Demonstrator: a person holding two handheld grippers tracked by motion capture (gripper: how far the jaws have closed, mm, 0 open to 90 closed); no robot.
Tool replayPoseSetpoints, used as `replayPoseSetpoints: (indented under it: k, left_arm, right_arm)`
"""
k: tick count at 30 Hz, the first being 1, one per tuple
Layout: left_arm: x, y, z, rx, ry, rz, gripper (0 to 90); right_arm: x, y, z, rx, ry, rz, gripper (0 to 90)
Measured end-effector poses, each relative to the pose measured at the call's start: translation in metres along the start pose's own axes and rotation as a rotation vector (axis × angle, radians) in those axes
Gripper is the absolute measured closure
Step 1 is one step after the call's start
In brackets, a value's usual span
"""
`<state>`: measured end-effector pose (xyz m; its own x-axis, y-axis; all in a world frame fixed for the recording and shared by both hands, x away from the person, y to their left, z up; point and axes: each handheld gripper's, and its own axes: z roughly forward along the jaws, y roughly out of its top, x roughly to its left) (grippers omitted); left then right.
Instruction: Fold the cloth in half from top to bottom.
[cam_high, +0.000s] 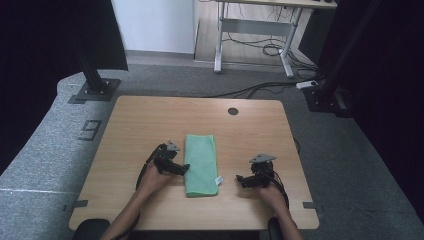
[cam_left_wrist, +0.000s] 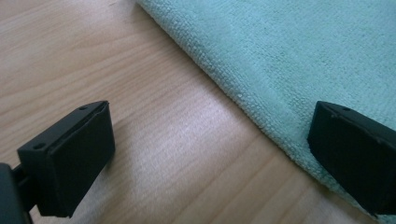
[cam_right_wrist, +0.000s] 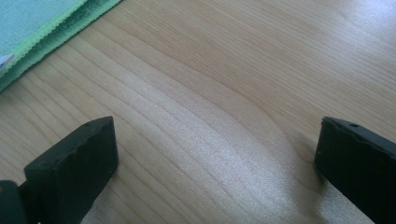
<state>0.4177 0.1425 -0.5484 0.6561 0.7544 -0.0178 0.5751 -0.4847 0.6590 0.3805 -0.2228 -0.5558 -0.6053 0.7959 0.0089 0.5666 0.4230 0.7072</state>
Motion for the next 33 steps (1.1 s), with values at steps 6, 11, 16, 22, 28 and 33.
replayPoseSetpoints:
  k: [6, 11, 16, 22, 28, 33]
  left_arm:
    - [-0.003, -0.008, -0.007, 0.005, -0.005, 0.007, 0.7]
    - [-0.004, -0.014, -0.012, -0.001, -0.005, 0.007, 0.7]
    - [-0.004, -0.016, -0.013, -0.009, -0.004, 0.007, 0.7]
    - [-0.005, -0.016, -0.013, -0.009, 0.0, 0.001, 0.7]
    - [-0.005, -0.016, -0.013, -0.009, 0.001, -0.001, 0.7]
    - [-0.005, -0.016, -0.013, -0.009, 0.0, 0.0, 0.7]
  right_arm:
    - [0.001, 0.003, -0.001, 0.024, 0.008, -0.005, 0.4]
    - [0.002, 0.006, 0.0, 0.019, 0.038, 0.011, 3.4]
    - [0.004, 0.013, 0.001, 0.01, 0.065, 0.016, 7.0]
    - [0.01, 0.035, 0.004, -0.003, 0.121, 0.0, 13.2]
    - [0.013, 0.053, 0.015, 0.001, 0.139, -0.006, 16.9]
    - [0.021, 0.073, 0.028, 0.001, 0.165, -0.008, 26.2]
